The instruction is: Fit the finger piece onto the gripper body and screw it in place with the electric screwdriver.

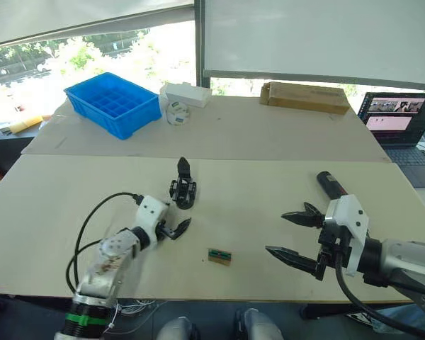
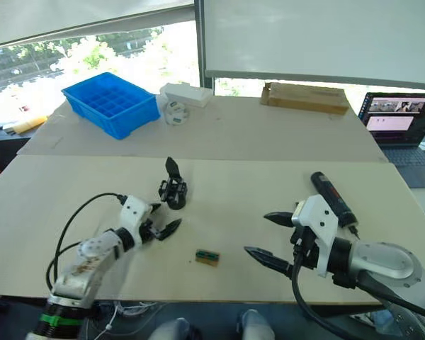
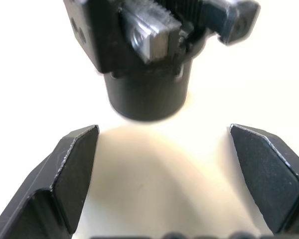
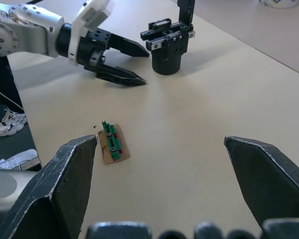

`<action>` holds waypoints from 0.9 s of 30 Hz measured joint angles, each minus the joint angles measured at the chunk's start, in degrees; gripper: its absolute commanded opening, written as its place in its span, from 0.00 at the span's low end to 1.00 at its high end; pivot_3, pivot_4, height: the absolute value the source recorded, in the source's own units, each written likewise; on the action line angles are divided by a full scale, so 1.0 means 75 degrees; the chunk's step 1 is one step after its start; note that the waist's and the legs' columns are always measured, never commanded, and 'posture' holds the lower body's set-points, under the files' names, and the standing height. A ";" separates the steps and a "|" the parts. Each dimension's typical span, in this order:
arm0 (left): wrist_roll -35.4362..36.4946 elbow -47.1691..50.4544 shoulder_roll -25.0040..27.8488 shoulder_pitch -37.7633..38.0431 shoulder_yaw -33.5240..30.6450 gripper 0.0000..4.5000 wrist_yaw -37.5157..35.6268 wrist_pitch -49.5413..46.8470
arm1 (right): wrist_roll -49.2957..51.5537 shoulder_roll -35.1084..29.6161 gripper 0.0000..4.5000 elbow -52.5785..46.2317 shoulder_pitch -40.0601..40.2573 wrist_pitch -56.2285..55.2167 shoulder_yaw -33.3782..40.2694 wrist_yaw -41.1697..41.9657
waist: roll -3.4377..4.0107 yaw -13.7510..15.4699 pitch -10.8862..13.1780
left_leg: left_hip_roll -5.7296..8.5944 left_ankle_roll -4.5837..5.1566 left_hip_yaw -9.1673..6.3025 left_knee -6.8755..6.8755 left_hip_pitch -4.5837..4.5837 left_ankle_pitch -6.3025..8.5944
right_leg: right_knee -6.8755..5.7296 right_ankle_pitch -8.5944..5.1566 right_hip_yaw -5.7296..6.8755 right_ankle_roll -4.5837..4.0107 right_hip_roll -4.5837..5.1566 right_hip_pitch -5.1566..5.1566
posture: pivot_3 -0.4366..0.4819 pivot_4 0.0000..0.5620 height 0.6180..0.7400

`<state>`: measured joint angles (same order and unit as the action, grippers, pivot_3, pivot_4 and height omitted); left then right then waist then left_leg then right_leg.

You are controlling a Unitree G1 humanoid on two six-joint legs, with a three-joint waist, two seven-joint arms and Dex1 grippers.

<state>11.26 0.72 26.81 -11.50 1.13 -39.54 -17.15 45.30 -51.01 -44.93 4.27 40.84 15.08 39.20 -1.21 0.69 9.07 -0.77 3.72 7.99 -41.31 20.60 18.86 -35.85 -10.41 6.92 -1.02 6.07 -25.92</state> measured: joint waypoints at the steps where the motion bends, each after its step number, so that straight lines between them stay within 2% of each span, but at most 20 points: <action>1: 0.0062 -0.0394 0.0141 -0.0175 -0.0006 0.98 -0.0420 0.0316 | -0.0051 0.0016 1.00 0.0080 -0.0088 -0.0049 -0.0089 0.0021 | 0.0000 -0.0003 0.0000 | 0.0000 0.0000 0.0001 0.0001 0.0000 0.0000 | 0.0002 0.0000 0.0000 0.0000 0.0000 0.0000 | 0.48 0.27 0.98; 4: 0.0101 -0.1806 0.0380 -0.0898 0.0014 0.98 -0.1458 0.1345 | -0.0207 0.0110 1.00 0.0273 -0.0386 -0.0146 -0.0281 0.0033 | 0.0000 0.0001 0.0000 | 0.0002 0.0000 0.0003 0.0000 0.0008 0.0000 | 0.0001 0.0002 0.0007 -0.0003 -0.0004 -0.0005 | 0.48 0.27 0.98; 10: 0.0047 -0.3882 0.0375 -0.2222 0.0042 0.98 -0.2551 0.2309 | -0.0315 0.0110 1.00 0.0369 -0.0510 -0.0188 -0.0383 0.0128 | -0.0001 0.0002 0.0001 | 0.0013 0.0001 0.0003 0.0000 0.0029 0.0000 | 0.0014 0.0006 0.0024 0.0000 -0.0014 -0.0007 | 0.48 0.27 0.98; 19: 0.0022 -0.5559 -0.0213 -0.3531 0.0054 0.98 -0.3175 0.2589 | -0.0354 0.0113 1.00 0.0358 -0.0358 -0.0189 -0.0353 0.0152 | -0.0005 -0.0005 0.0002 | 0.0016 0.0002 0.0002 -0.0009 0.0035 -0.0001 | 0.0014 0.0009 0.0020 0.0008 -0.0020 -0.0007 | 0.48 0.27 0.98; 22: 0.0015 -0.5848 -0.0355 -0.3715 0.0048 0.68 -0.3284 0.2781 | -0.0423 0.0141 1.00 0.0357 -0.0251 -0.0189 -0.0353 0.0131 | -0.0005 -0.0017 0.0002 | 0.0015 0.0002 0.0002 -0.0009 0.0032 -0.0001 | 0.0012 0.0009 0.0017 0.0008 -0.0020 -0.0007 | 0.48 0.27 0.98; 23: 0.0012 -0.5918 -0.0372 -0.3719 0.0042 0.63 -0.3312 0.2818 | -0.0432 0.0152 1.00 0.0352 -0.0237 -0.0189 -0.0353 0.0108 | -0.0005 -0.0022 0.0002 | 0.0014 0.0002 0.0002 -0.0010 0.0032 -0.0001 | 0.0012 0.0009 0.0016 0.0008 -0.0023 -0.0007 | 0.48 0.27 0.98; 25: -0.0020 -0.5959 -0.0374 -0.3717 0.0030 0.58 -0.3308 0.2941 | -0.0464 0.0160 1.00 0.0346 -0.0226 -0.0189 -0.0348 0.0077 | -0.0005 -0.0023 0.0003 | 0.0013 0.0002 0.0002 -0.0011 0.0032 -0.0001 | 0.0012 0.0009 0.0017 0.0008 -0.0022 -0.0007 | 0.48 0.27 0.98; 27: -0.0018 -0.5889 -0.0412 -0.3684 0.0022 0.58 -0.3276 0.2918 | -0.0470 0.0172 1.00 0.0322 -0.0197 -0.0189 -0.0329 0.0043 | -0.0005 -0.0015 0.0003 | 0.0013 0.0002 0.0000 -0.0012 0.0033 -0.0001 | 0.0012 0.0009 0.0018 0.0008 -0.0020 -0.0007 | 0.48 0.27 0.98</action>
<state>11.12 -43.45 23.71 -39.13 1.30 -64.11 4.73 41.77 -49.72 -42.52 2.79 39.42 12.61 39.53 -1.25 0.58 9.09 -0.67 3.74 8.00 -41.40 20.85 18.86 -35.76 -10.34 7.05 -0.96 5.92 -25.97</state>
